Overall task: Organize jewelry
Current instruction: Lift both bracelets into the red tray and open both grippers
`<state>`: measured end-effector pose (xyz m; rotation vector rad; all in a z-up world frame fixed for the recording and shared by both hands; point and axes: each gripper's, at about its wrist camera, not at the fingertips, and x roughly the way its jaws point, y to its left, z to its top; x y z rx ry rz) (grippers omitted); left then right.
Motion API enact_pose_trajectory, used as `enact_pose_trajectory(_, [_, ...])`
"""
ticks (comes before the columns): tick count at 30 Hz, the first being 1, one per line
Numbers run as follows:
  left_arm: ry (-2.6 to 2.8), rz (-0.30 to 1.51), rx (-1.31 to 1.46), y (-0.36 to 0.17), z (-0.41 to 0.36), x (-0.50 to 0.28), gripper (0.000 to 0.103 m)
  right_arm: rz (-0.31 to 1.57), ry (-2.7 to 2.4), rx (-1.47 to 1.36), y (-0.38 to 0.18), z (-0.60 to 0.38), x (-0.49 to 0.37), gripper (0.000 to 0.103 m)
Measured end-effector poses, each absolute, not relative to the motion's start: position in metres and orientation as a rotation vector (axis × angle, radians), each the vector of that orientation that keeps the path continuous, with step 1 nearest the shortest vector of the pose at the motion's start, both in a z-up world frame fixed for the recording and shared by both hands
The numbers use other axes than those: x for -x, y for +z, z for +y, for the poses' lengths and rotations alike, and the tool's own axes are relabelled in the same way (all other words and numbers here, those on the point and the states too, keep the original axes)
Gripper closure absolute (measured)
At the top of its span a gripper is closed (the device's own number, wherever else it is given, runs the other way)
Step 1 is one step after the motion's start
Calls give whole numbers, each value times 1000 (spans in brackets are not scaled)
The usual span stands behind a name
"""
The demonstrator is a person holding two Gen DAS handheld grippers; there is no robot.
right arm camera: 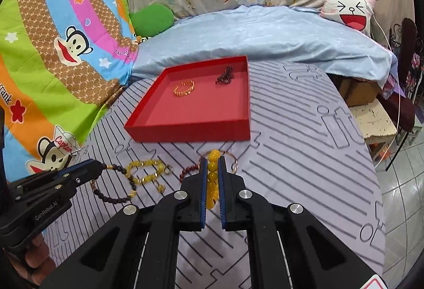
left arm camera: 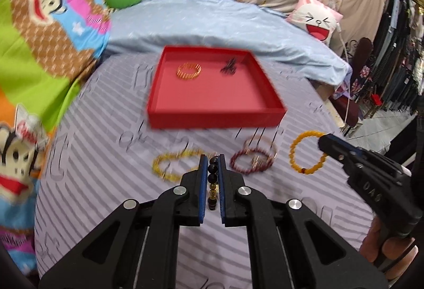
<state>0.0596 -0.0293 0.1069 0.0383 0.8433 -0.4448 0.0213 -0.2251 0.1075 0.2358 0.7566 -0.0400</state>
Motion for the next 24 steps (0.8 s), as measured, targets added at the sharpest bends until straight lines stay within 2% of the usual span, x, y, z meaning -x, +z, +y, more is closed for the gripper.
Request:
enact_pose_trajectory(7, [-524,790,-3,143,-61,-122,96,705,-21,-189,138,-237,-85,96])
enact_pose_trajectory(12, [-595,801,62,145,-78,-177,95,726,16,-217,134,-243,-152,96])
enact_pose_trajectory(18, [-574,915,122,94,-82,-253,95,805,33,-257,97,-244,-219,96])
enact_pose_trajectory(24, [-510,1017,72,38,-78,-287,96,930,30,-297,50,-249,-252,96])
